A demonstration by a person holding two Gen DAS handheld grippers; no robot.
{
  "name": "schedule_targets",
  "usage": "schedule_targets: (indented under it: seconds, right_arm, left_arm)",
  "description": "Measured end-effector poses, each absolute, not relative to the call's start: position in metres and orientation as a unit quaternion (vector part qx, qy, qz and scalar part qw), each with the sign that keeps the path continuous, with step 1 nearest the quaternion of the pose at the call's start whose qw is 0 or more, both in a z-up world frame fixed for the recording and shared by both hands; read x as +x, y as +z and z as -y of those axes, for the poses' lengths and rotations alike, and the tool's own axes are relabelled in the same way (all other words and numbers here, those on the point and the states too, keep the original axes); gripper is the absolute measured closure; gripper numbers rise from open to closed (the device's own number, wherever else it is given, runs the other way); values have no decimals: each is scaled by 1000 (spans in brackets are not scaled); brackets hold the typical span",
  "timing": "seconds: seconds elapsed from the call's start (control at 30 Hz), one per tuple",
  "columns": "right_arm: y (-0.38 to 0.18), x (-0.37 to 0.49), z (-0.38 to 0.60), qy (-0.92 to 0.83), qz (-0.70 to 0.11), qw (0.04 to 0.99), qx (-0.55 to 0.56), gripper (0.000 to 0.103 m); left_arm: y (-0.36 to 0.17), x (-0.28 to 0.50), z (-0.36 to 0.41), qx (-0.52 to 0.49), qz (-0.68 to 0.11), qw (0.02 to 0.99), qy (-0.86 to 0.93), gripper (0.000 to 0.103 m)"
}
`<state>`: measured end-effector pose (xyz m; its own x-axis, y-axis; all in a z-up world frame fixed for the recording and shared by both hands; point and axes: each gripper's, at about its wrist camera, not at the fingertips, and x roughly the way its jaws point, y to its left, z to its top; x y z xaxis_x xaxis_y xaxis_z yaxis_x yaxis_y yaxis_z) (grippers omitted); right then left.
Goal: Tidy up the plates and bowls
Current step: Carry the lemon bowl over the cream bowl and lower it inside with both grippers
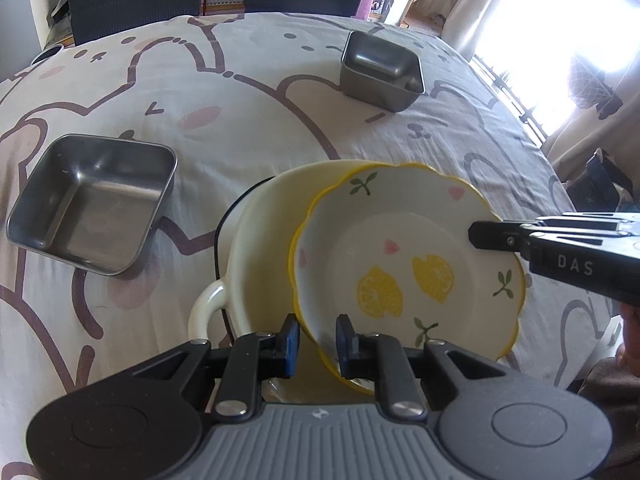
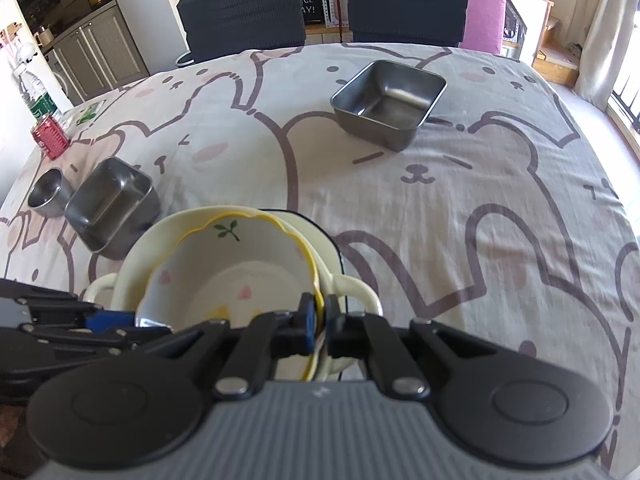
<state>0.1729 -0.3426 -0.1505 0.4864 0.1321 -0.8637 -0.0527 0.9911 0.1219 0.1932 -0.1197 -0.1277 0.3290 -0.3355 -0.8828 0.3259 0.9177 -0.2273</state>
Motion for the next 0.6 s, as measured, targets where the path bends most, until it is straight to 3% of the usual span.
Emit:
schedule_targets:
  seconds: [0.6]
  right_arm:
    - [-165, 185, 343, 74, -541, 834, 76, 96]
  left_arm:
    - [-115, 194, 103, -19, -534, 824, -186, 83]
